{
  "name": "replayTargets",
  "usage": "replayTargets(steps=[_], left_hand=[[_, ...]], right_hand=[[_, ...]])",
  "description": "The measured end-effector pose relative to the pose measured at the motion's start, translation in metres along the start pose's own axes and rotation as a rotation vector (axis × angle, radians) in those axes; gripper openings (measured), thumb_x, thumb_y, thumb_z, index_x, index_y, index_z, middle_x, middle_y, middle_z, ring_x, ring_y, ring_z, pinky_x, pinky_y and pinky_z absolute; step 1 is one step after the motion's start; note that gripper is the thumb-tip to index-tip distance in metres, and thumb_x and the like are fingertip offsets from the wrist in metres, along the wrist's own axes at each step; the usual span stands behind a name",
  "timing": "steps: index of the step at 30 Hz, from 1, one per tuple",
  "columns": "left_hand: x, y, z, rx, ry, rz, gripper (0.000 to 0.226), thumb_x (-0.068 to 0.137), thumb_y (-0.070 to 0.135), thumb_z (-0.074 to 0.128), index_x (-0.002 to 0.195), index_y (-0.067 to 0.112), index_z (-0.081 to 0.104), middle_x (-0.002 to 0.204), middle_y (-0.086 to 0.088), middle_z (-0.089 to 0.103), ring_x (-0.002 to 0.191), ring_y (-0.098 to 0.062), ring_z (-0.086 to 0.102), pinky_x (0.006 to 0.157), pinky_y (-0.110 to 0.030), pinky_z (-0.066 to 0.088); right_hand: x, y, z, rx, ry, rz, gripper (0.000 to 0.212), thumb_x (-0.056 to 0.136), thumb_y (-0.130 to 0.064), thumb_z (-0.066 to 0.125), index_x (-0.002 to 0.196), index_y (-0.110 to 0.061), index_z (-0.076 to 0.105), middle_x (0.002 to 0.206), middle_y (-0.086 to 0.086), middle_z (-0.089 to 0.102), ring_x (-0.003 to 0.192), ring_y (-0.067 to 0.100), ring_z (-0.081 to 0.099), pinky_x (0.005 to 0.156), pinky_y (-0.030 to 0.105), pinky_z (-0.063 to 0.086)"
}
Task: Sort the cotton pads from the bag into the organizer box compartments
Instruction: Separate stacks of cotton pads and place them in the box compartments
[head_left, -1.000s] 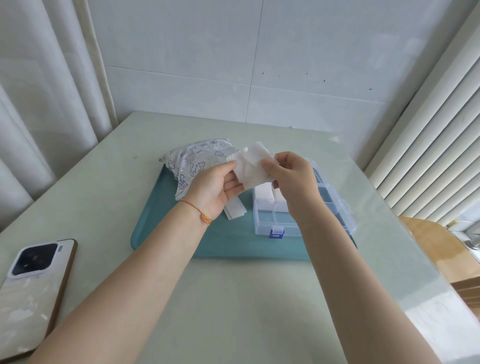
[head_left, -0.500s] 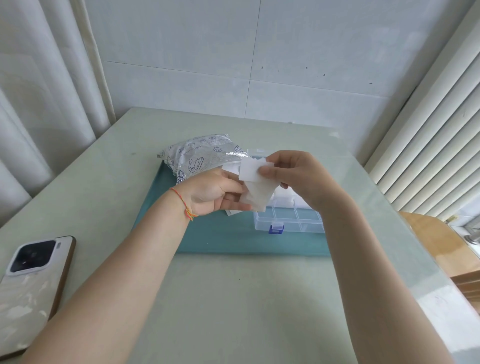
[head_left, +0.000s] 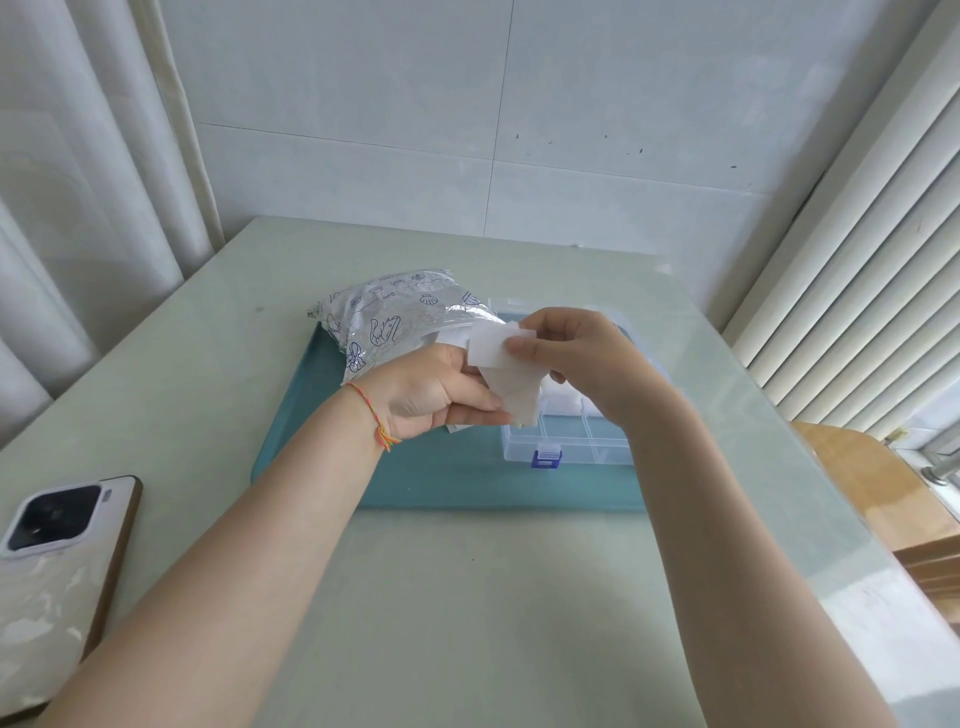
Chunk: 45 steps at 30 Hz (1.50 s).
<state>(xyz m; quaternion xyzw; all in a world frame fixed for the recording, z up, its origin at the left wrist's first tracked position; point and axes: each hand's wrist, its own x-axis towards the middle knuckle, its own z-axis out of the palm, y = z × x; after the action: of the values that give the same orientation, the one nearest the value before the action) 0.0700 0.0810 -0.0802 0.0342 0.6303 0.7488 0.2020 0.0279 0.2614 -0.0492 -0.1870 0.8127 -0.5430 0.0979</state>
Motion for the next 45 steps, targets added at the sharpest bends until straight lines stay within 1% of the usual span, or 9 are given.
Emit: replayTargets(steps=[8,11,14,18,23,27,34,39,45], left_hand=[[0.001,-0.001,0.0,0.02,0.023,-0.035,0.03,0.089,-0.019,0.051,0.108,-0.001,0.065,0.099,-0.009,0.072,0.087,-0.017,0.072,0.075,-0.024,0.059],[0.001,0.0,-0.001,0.035,0.039,-0.038,0.032,0.089,-0.019,0.05,0.108,0.0,0.066,0.093,-0.006,0.074,0.083,-0.015,0.073,0.072,-0.022,0.059],[0.004,0.0,-0.001,-0.02,0.187,0.013,0.031,0.089,-0.019,0.048,0.108,-0.003,0.066,0.088,-0.008,0.072,0.074,-0.015,0.072,0.068,-0.022,0.059],[0.006,0.005,-0.001,-0.108,0.315,0.114,0.031,0.091,-0.018,0.043,0.101,-0.001,0.067,0.084,-0.008,0.073,0.073,-0.017,0.072,0.068,-0.023,0.06],[0.003,0.01,0.0,-0.191,0.278,0.115,0.032,0.09,-0.013,0.037,0.108,-0.012,0.063,0.101,-0.02,0.068,0.09,-0.03,0.07,0.072,-0.03,0.061],[0.002,0.009,0.003,-0.174,0.231,0.138,0.023,0.092,-0.011,0.049,0.11,-0.014,0.063,0.105,-0.024,0.067,0.095,-0.03,0.069,0.079,-0.031,0.06],[-0.002,0.008,0.001,-0.135,0.234,0.16,0.028,0.093,-0.014,0.046,0.109,-0.002,0.065,0.09,-0.009,0.075,0.081,-0.017,0.074,0.071,-0.021,0.057],[-0.001,0.012,0.001,-0.159,0.293,0.153,0.031,0.09,-0.013,0.042,0.105,-0.004,0.067,0.095,-0.018,0.073,0.084,-0.026,0.073,0.071,-0.025,0.059],[-0.002,0.009,0.002,-0.113,0.28,0.186,0.02,0.091,-0.008,0.056,0.098,0.006,0.07,0.086,-0.005,0.076,0.08,-0.016,0.073,0.072,-0.023,0.059]], right_hand=[[0.005,0.006,-0.003,0.031,0.079,0.039,0.009,0.091,-0.014,0.067,0.096,-0.006,0.067,0.071,-0.001,0.059,0.055,0.014,0.041,0.056,0.022,0.036],[0.01,0.01,-0.004,0.106,0.209,0.05,0.008,0.09,-0.015,0.067,0.093,-0.008,0.068,0.077,0.003,0.06,0.066,0.019,0.045,0.057,0.024,0.038],[0.013,0.01,-0.01,0.234,0.336,0.037,0.004,0.089,-0.013,0.068,0.091,-0.011,0.071,0.077,0.002,0.063,0.067,0.017,0.05,0.058,0.024,0.04],[0.01,0.005,-0.003,0.365,0.183,0.003,0.008,0.089,-0.004,0.067,0.097,-0.002,0.066,0.075,0.004,0.065,0.059,0.012,0.059,0.056,0.021,0.045],[0.014,0.009,0.007,0.253,0.232,0.01,0.01,0.084,-0.006,0.074,0.086,-0.004,0.065,0.078,0.012,0.067,0.071,0.025,0.059,0.068,0.036,0.05],[0.013,0.01,0.008,0.229,0.227,0.02,0.015,0.083,-0.009,0.076,0.088,0.001,0.068,0.081,0.017,0.07,0.072,0.027,0.061,0.072,0.043,0.053],[0.01,0.008,0.008,0.175,0.295,0.037,0.011,0.083,-0.014,0.077,0.082,-0.007,0.069,0.069,-0.001,0.063,0.055,0.007,0.052,0.053,0.015,0.042],[0.01,0.007,0.005,0.179,0.248,0.044,0.012,0.083,-0.015,0.077,0.085,-0.005,0.07,0.068,0.0,0.063,0.06,0.011,0.052,0.058,0.02,0.042],[0.009,0.007,0.009,0.174,0.21,0.054,0.012,0.084,-0.013,0.075,0.089,-0.004,0.069,0.069,-0.001,0.063,0.06,0.011,0.053,0.061,0.023,0.043]])
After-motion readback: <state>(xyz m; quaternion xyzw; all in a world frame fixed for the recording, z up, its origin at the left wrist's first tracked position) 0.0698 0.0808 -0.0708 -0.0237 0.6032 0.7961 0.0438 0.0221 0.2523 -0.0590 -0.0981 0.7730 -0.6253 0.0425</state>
